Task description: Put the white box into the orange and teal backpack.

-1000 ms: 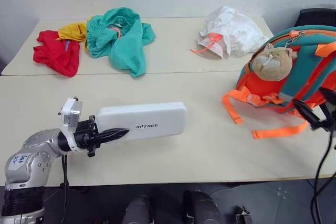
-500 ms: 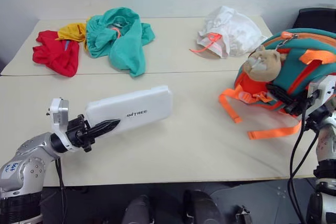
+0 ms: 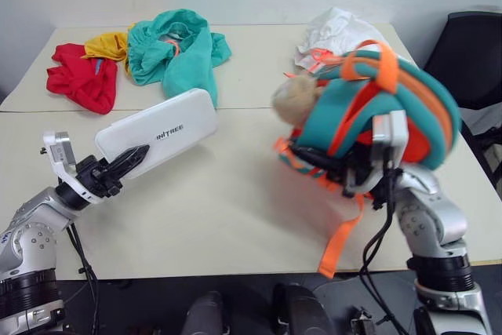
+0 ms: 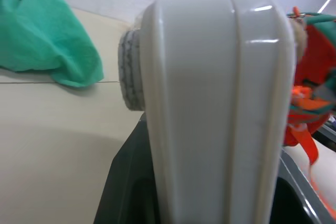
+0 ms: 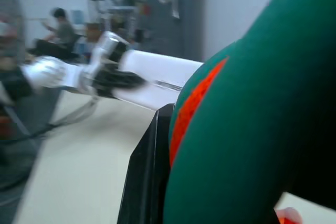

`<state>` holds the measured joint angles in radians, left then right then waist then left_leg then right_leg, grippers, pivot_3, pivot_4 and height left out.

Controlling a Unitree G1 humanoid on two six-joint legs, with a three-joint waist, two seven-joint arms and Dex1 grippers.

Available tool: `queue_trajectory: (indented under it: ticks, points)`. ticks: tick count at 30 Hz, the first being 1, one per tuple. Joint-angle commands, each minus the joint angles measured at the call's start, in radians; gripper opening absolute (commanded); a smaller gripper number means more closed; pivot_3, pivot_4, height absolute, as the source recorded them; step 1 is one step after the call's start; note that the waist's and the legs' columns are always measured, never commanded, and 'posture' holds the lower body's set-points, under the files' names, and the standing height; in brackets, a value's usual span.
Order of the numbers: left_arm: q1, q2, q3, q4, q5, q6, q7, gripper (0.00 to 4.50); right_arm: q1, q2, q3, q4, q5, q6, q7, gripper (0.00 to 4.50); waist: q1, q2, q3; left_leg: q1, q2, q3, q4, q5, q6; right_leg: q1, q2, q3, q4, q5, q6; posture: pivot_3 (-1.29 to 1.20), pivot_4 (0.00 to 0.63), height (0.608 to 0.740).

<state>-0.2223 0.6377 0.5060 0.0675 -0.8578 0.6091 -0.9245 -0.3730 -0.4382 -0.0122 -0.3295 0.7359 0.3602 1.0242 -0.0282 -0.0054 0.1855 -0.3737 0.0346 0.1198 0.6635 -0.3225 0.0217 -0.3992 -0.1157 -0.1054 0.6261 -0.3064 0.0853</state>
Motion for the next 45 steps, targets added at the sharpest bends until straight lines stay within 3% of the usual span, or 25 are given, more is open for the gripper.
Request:
queue_trajectory:
  ticks: [1,8,13,17,28,36,38,45]
  points:
    - [-0.009,0.018,0.045,-0.014,-0.014,-0.023,0.007,1.3,-0.005,0.009,0.038,-0.137,0.09,0.061,-0.01,0.02,0.0,0.0,0.0,0.0,0.0,0.0,0.0,0.0,0.0,0.0,0.0,0.0,0.0,0.0,0.0,0.0,0.15,0.74]
    - [0.065,0.04,0.098,-0.108,-0.055,-0.02,-0.037,1.3,0.057,-0.117,0.017,-0.144,0.118,0.137,0.065,0.02,0.001,-0.002,-0.001,0.0,0.0,0.0,0.0,-0.001,0.001,0.0,-0.001,0.0,-0.001,0.0,0.0,0.0,0.15,0.74]
    - [0.126,0.079,0.204,-0.269,-0.21,0.069,-0.016,1.3,0.065,-0.136,-0.003,-0.085,0.073,0.104,0.059,0.02,0.0,-0.005,0.001,0.0,0.0,0.0,0.0,-0.002,0.001,0.0,-0.001,0.0,-0.001,0.0,0.0,0.0,0.15,0.74]
    - [0.129,0.075,0.21,-0.383,-0.292,0.097,0.047,1.3,0.075,-0.17,-0.019,-0.055,0.083,0.131,0.091,0.02,0.004,-0.005,0.001,0.0,0.0,-0.001,0.0,-0.002,0.001,0.0,-0.002,0.0,-0.004,0.0,0.0,0.0,0.15,0.74]
    - [0.061,0.076,-0.048,-0.367,-0.11,-0.027,-0.081,1.3,0.053,-0.2,-0.036,0.008,0.053,0.111,0.128,0.02,0.006,-0.005,0.0,0.0,-0.002,-0.001,0.0,-0.002,0.001,0.001,-0.001,0.0,-0.004,0.0,0.0,0.0,0.15,0.74]
    - [0.016,0.165,-0.19,-0.303,0.045,-0.136,-0.273,1.3,0.057,-0.221,-0.052,0.024,0.044,0.115,0.138,0.02,0.007,-0.005,0.0,0.0,-0.002,-0.001,0.0,-0.002,0.002,0.001,-0.001,-0.001,-0.004,0.0,0.0,0.0,0.15,0.74]
    - [-0.051,0.192,-0.3,-0.239,0.161,-0.157,-0.267,1.3,0.057,-0.227,-0.055,0.032,0.042,0.113,0.14,0.02,0.013,-0.005,0.0,0.0,-0.002,-0.001,0.001,-0.002,0.002,0.001,-0.001,-0.001,-0.004,0.0,0.0,0.0,0.15,0.74]
    - [-0.44,0.029,-0.584,-0.107,0.328,-0.17,-0.255,1.3,0.058,-0.248,-0.041,0.023,0.04,0.132,0.176,0.02,0.049,-0.006,0.0,-0.001,-0.003,0.0,0.003,-0.002,0.004,0.002,0.001,-0.001,-0.002,0.001,0.002,0.0,0.15,0.74]
